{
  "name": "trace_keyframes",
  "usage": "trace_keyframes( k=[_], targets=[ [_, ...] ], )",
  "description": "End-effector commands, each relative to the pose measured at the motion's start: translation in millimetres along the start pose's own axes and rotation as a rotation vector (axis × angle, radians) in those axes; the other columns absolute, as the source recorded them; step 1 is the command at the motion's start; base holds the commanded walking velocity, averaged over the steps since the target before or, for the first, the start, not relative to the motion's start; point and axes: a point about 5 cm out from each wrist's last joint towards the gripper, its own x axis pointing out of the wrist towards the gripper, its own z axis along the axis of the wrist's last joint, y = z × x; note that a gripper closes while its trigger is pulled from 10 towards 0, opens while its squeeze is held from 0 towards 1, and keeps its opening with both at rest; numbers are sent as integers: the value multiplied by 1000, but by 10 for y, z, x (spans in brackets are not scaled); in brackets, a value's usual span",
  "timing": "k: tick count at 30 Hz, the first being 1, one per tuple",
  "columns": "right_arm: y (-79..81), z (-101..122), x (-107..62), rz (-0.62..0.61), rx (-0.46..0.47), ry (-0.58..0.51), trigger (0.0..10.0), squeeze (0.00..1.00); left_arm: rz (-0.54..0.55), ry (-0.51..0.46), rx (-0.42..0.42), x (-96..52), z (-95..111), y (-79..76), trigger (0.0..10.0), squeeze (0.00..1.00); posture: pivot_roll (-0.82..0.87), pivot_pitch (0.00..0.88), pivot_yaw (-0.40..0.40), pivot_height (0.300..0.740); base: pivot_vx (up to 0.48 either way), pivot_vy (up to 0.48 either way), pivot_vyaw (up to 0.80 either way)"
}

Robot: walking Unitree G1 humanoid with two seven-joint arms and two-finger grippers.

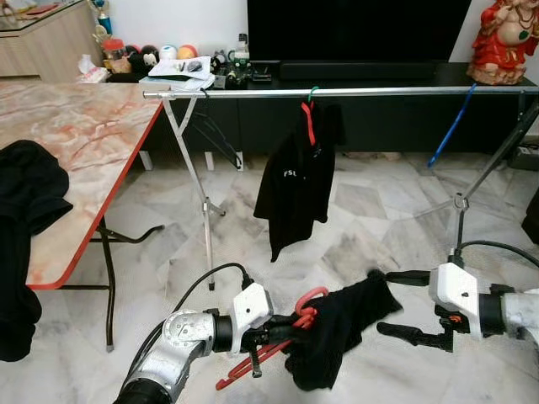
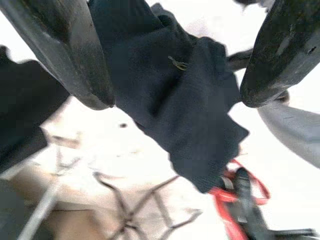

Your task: Hang hanger

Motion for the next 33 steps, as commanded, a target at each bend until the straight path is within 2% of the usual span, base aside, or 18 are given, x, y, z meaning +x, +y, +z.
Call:
trace_keyframes(
  k=[1, 3, 5, 6, 8, 11, 14, 16, 29, 33],
  targets=[
    [25, 1, 38, 51, 8, 1, 10000, 0, -24, -3, 43, 15, 53, 17, 10000, 0, -85, 102, 50, 740, 0, 0, 0],
    [51, -78, 104, 95, -17, 86, 10000, 0, -38, 1, 44, 17, 52, 18, 10000, 0, -85, 102, 50, 740, 0, 0, 0],
    [81, -192, 193, 138, -80, 191, 10000, 0, -62, 5, 44, 6, 50, 16, 10000, 0, -81, 106, 46, 740, 0, 0, 0],
    [94, -205, 236, 158, -86, 196, 10000, 0, -70, 7, 44, 0, 53, 18, 10000, 0, -76, 108, 43, 740, 0, 0, 0],
    [104, -188, 300, 179, -82, 174, 10000, 0, -75, 8, 46, -7, 60, 25, 10000, 0, -72, 109, 40, 740, 0, 0, 0],
    [84, -190, 376, 187, -126, 192, 10000, 0, -81, 12, 53, -16, 65, 34, 10000, 0, -64, 108, 37, 740, 0, 0, 0],
    [25, -148, 427, 133, -160, 166, 10000, 0, -96, 11, 52, -15, 70, 26, 10000, 0, -64, 108, 37, 740, 0, 0, 0],
    [-50, -68, 495, 85, -178, 96, 10000, 0, -110, 8, 51, -15, 79, 25, 10000, 0, -57, 105, 34, 740, 0, 0, 0],
    [-59, -46, 545, 85, -198, 51, 10000, 0, -126, 8, 43, -18, 79, 16, 10000, 0, -53, 95, 37, 740, 0, 0, 0],
    [-99, -3, 503, 82, -226, 52, 10000, 0, -125, 9, 40, -22, 73, 14, 10000, 0, -53, 95, 37, 740, 0, 0, 0]
  ],
)
